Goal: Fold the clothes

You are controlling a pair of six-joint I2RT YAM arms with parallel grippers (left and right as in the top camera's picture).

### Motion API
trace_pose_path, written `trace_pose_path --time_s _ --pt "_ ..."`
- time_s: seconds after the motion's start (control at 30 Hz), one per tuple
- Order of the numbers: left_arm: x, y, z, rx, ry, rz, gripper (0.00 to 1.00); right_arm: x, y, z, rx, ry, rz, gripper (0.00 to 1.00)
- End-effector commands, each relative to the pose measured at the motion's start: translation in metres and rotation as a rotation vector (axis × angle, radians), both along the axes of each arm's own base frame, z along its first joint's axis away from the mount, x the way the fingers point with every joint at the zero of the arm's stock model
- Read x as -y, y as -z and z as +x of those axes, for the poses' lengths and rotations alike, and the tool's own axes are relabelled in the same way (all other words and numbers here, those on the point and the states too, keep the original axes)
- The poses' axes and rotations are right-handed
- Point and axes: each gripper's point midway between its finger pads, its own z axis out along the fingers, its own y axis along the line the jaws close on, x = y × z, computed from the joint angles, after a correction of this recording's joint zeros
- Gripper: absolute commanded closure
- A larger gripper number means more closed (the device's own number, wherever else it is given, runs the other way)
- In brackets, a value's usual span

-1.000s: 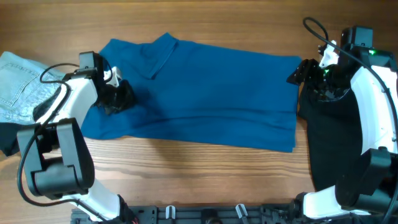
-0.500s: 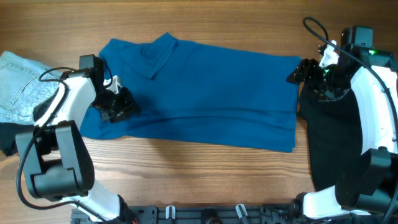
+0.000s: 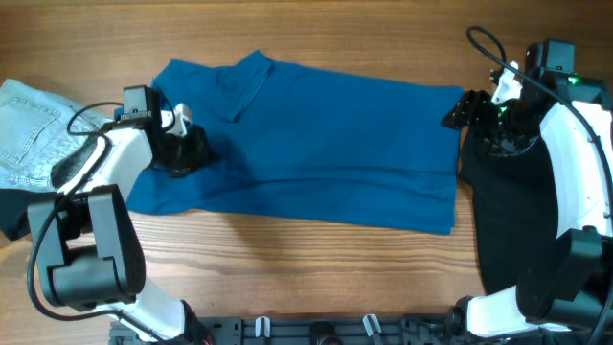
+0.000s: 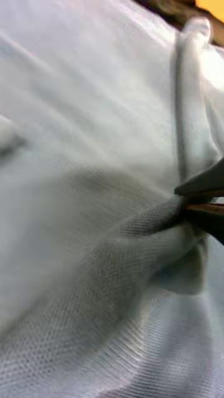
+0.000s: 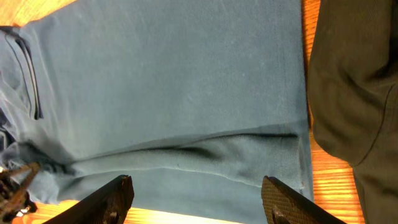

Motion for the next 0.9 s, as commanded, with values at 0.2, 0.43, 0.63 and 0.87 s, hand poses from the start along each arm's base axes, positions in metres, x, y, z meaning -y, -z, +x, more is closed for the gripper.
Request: trace_pose_path --time_s 0.2,0.43,0.63,0.87 --pt "0.015 -0.029 0.042 0.175 -0.028 -0.044 0.74 0.003 -0.01 0.004 0.041 -0.009 -0.018 0.28" --pt "-0.041 -0.027 -0.028 -0.088 -0.074 0.104 0.96 0.004 -0.01 0.005 0.044 -0.009 -0.019 0.28" --pt "-0.028 0.022 -0.031 -0.091 -0.011 0.151 0.96 0.004 -0.011 0.007 0.051 -0.001 -0.019 0.28" --pt "0.017 0.011 0.048 0.194 -0.024 0.064 0.96 0.005 -0.012 0.011 0.064 0.015 -0.017 0.28"
